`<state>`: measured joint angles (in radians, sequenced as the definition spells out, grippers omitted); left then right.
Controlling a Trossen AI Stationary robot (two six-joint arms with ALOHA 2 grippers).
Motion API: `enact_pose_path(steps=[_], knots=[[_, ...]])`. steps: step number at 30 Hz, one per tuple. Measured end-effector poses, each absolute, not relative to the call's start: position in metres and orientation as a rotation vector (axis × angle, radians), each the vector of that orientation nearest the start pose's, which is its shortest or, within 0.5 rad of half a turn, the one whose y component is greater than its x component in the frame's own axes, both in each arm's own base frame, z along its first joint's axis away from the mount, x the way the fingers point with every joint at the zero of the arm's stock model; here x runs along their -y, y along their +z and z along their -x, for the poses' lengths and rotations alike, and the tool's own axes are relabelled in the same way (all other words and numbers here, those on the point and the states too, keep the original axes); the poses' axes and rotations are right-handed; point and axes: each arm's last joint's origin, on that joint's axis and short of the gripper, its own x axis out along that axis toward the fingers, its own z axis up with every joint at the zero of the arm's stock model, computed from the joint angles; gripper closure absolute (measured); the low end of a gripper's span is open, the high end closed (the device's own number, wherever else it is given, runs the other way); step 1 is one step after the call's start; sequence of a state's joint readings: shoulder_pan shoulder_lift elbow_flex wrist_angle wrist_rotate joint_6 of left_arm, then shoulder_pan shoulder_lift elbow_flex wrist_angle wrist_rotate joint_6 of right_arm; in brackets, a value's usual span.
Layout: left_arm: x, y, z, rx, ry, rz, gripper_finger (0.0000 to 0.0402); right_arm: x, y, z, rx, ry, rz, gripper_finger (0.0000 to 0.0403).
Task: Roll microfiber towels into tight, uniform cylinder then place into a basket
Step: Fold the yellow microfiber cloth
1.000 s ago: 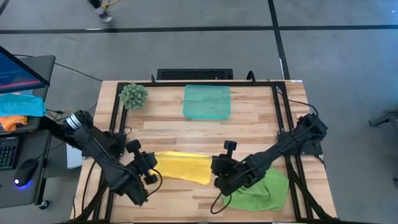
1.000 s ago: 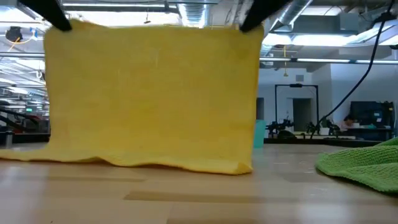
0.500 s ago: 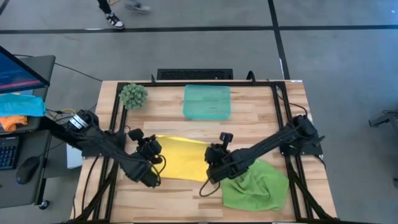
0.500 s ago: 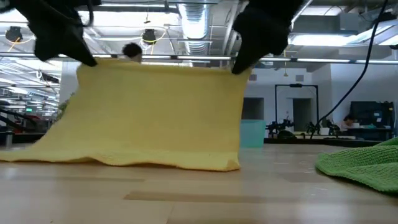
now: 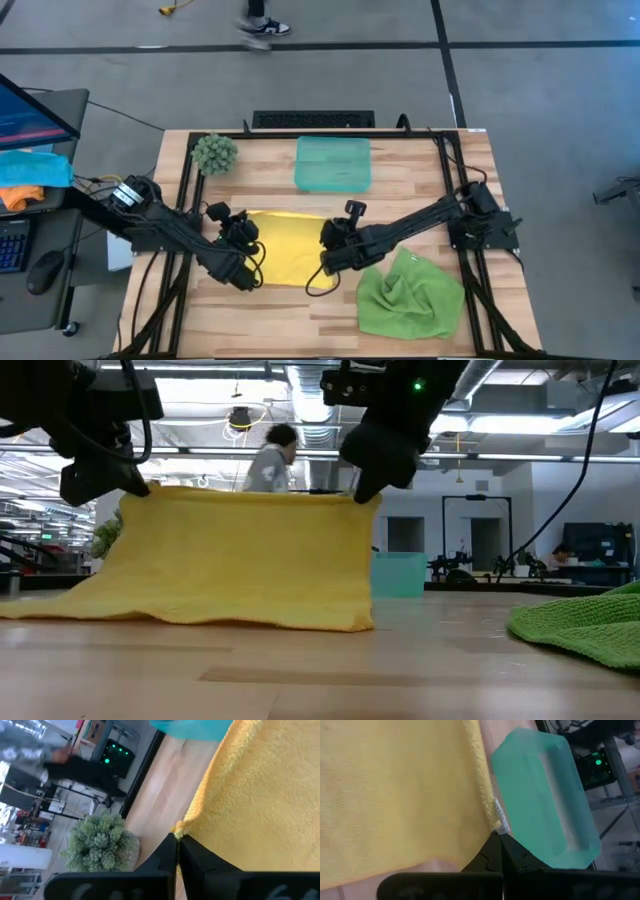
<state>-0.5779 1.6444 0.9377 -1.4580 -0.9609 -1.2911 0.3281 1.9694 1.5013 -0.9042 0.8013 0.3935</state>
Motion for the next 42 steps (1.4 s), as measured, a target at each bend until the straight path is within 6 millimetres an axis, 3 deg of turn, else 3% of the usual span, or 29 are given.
enact_pose_path(steps=[6,13,17,32,42], knots=[[0.091,0.170,-0.197,-1.015,0.985,-0.458,0.0400,-0.097,0.202,-0.375,-1.037,-0.618,0.384,0.0398],[0.092,0.165,-0.199,-1.034,0.951,-0.446,0.0400,-0.096,0.180,-0.375,-1.023,-0.565,0.355,0.0399],[0.101,0.163,-0.196,-1.076,0.913,-0.395,0.0400,-0.105,0.171,-0.373,-0.990,-0.513,0.316,0.0397],[0.145,0.155,-0.183,-1.109,0.663,-0.276,0.0400,-0.159,0.172,-0.362,-0.931,-0.312,0.325,0.0398],[0.156,0.151,-0.178,-1.192,0.575,-0.199,0.0400,-0.178,0.136,-0.367,-0.972,-0.197,0.401,0.0398]])
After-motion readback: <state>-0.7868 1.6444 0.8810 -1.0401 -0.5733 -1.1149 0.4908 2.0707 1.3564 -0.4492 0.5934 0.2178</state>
